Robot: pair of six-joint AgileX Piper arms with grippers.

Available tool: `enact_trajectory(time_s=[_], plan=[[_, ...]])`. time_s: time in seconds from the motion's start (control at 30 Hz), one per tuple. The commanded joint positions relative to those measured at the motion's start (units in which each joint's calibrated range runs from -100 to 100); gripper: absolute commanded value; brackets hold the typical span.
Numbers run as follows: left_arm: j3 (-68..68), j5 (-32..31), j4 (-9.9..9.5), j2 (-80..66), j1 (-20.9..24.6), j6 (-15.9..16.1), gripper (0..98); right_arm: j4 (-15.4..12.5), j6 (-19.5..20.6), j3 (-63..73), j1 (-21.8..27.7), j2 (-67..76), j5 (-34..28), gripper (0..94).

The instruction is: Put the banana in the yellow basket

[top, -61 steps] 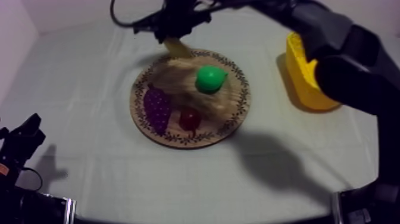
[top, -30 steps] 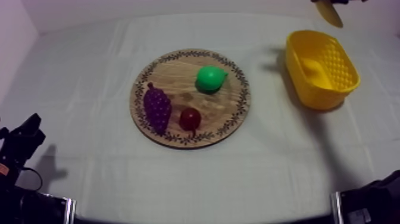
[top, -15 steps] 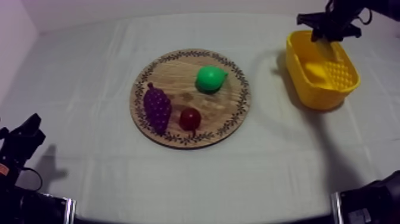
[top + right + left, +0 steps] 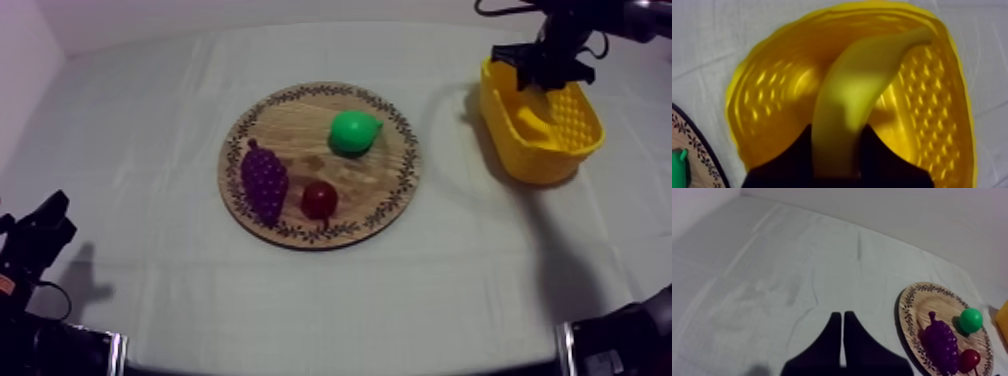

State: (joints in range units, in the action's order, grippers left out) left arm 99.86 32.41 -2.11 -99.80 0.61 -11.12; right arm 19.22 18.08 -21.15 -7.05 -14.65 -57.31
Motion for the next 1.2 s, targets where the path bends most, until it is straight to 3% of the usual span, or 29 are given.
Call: enact_trajectory(time_s=[0.0, 0.1, 0.2, 0.3, 0.63, 0.7, 0.93, 1.17], plan=[[0.0, 0.0, -0.02, 0.0, 0.0, 0.0, 0.1, 0.0, -0.1, 0.1, 0.4, -0.4, 0.2, 10.8], [0.0, 0.0, -0.02, 0.0, 0.0, 0.0, 0.1, 0.1, -0.1, 0.1, 1.0, -0.8, 0.8, 13.0], [0.0, 0.0, -0.02, 0.0, 0.0, 0.0, 0.1, 0.1, 0.0, -0.1, 1.6, -1.0, 1.2, 29.6], [0.0, 0.0, -0.02, 0.0, 0.0, 0.0, 0.1, 0.2, 0.2, -0.4, 1.9, -1.1, 1.7, 39.7], [0.0, 0.0, -0.02, 0.0, 0.0, 0.0, 0.1, 0.1, 0.4, -1.5, 2.5, -0.8, 3.1, 48.2], [0.0, 0.0, -0.02, 0.0, 0.0, 0.0, 0.1, 0.0, 0.3, -1.7, 2.5, -0.6, 3.3, 45.7], [0.0, 0.0, -0.02, 0.0, 0.0, 0.0, 0.1, -1.3, -0.8, -1.4, 2.7, 1.1, 3.7, 16.0], [0.0, 0.0, -0.02, 0.0, 0.0, 0.0, 0.1, -1.4, -1.7, -1.6, 2.3, 3.9, 4.4, 2.4]])
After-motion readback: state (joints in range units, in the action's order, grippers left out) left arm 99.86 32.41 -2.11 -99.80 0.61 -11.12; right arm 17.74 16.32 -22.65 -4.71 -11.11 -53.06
